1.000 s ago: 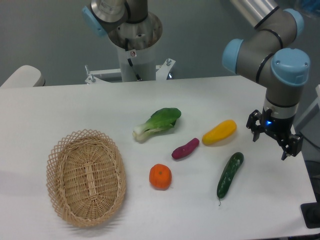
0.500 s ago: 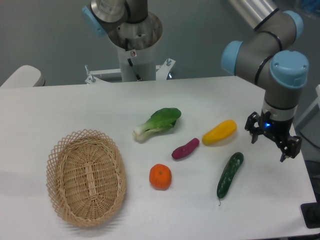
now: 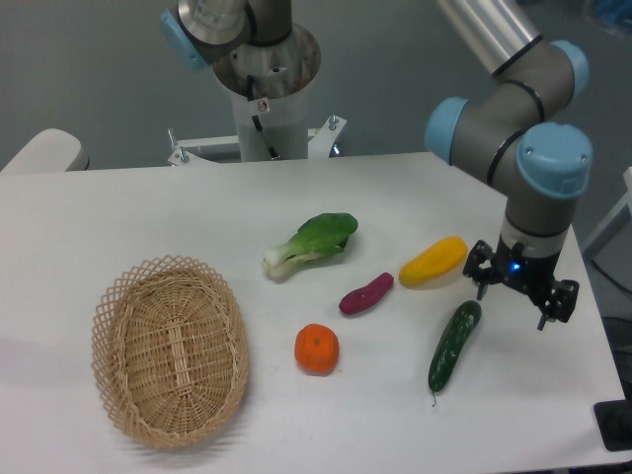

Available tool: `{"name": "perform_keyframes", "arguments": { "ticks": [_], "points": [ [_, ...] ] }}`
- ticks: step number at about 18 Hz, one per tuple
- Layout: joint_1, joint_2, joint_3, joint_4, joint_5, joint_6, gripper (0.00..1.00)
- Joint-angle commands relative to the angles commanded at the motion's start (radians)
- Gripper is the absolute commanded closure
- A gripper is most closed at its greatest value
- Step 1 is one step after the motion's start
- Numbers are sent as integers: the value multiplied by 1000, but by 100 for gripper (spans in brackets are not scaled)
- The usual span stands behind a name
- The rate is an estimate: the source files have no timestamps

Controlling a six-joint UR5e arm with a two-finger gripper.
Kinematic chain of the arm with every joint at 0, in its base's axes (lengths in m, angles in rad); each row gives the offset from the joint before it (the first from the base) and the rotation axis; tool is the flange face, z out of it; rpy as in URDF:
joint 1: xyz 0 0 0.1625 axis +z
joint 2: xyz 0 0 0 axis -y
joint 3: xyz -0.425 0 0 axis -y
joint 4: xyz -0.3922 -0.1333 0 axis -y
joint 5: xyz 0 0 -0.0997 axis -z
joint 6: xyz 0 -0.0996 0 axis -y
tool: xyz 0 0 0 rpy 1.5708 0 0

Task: Pick up the cucumber from the table
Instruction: 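Move the open gripper over the green cucumber and lower it, then close the gripper around the cucumber's middle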

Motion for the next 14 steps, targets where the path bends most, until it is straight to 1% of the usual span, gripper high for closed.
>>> {"name": "perform_keyframes", "arguments": {
  "ticks": [2, 5, 9, 12, 14],
  "points": [
    [-11, -20, 2, 32, 0, -91, 0],
    [-15, -52, -1, 37, 2, -166, 0],
    [-17, -77, -14, 51, 2, -157, 0],
    [-28, -62, -41, 55, 31, -129, 0],
    [-35, -63, -63, 58, 38, -84, 0]
  ]
}}
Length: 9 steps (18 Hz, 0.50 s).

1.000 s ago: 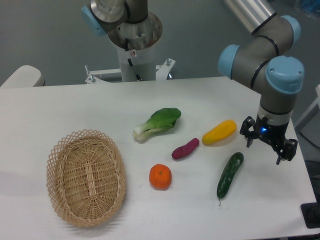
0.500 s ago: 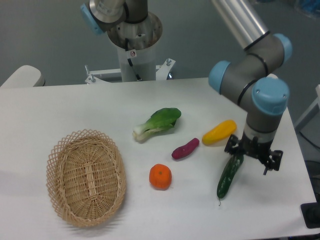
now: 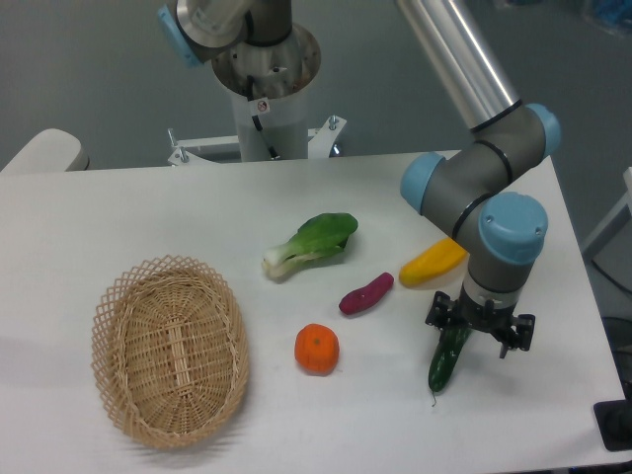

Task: Pick up the cucumber from the table
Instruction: 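Close the gripper around the cucumber's middle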

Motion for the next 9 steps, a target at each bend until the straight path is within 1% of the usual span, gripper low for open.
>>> {"name": "perform_keyframes", "arguments": {
  "ticks": [4, 5, 7, 9],
  "points": [
    [-11, -2, -29, 5, 14, 36, 0],
    [-15, -8, -32, 12, 18, 39, 0],
    [-18, -21, -32, 47, 23, 49, 0],
    [-18, -28, -32, 52, 25, 65, 0]
  ]
}}
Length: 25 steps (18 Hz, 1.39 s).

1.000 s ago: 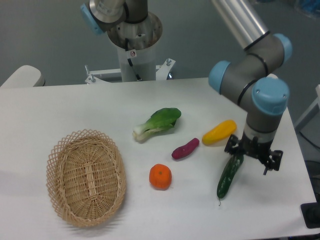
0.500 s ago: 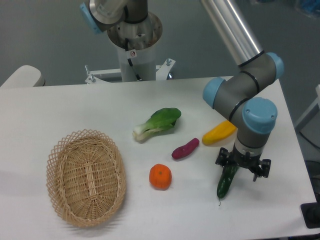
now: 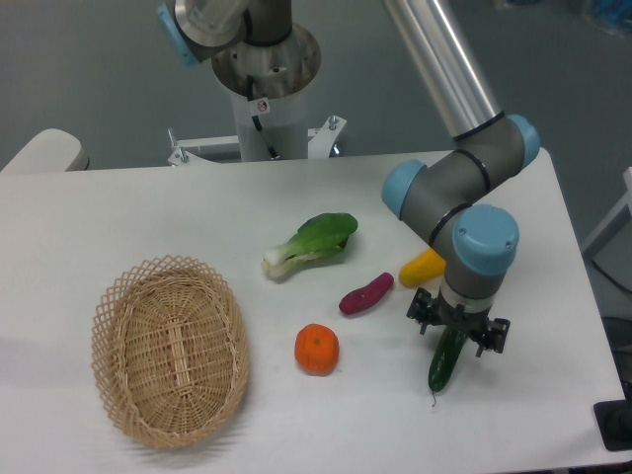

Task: Pick up the cucumber from the table
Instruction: 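Close the gripper around the cucumber's middle, then lift the cucumber and carry it toward the wicker basket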

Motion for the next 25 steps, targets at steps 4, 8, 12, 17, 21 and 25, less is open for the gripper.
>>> {"name": "perform_keyframes", "arguments": {
  "ticks": [4, 8, 12, 17, 21, 25],
  "points": [
    [0, -5, 5, 0, -2, 8, 44],
    [2, -5, 14, -3, -2, 43, 83],
    [2, -2, 34, -14, -2, 46, 85],
    [-14, 44, 60, -50, -3, 40, 86],
    [-77, 130, 55, -162, 0, -9, 86],
    [-143, 212, 60, -245, -9, -84, 86]
  ]
}}
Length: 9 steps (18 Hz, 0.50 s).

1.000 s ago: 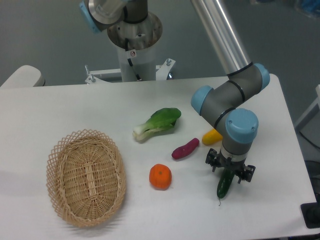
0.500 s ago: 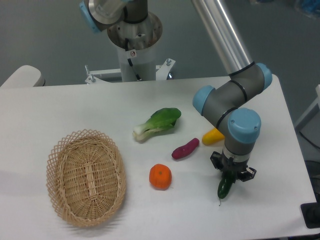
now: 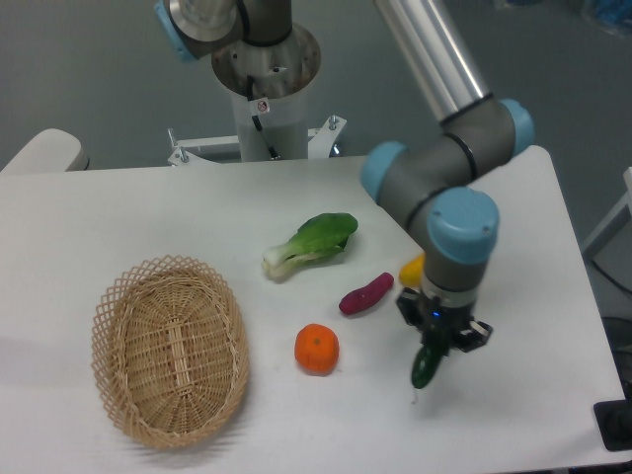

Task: Pick up the cucumber from the table
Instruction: 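Lift the cucumber and carry it toward the wicker basket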

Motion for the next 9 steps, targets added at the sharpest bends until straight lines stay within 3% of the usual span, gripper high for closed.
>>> {"name": "perform_keyframes", "arguments": {
  "ticks": [5, 9],
  "points": [
    [-98, 54, -8, -6, -14, -119, 86],
    [-127, 68, -3, -6, -23, -178, 86]
  ]
}}
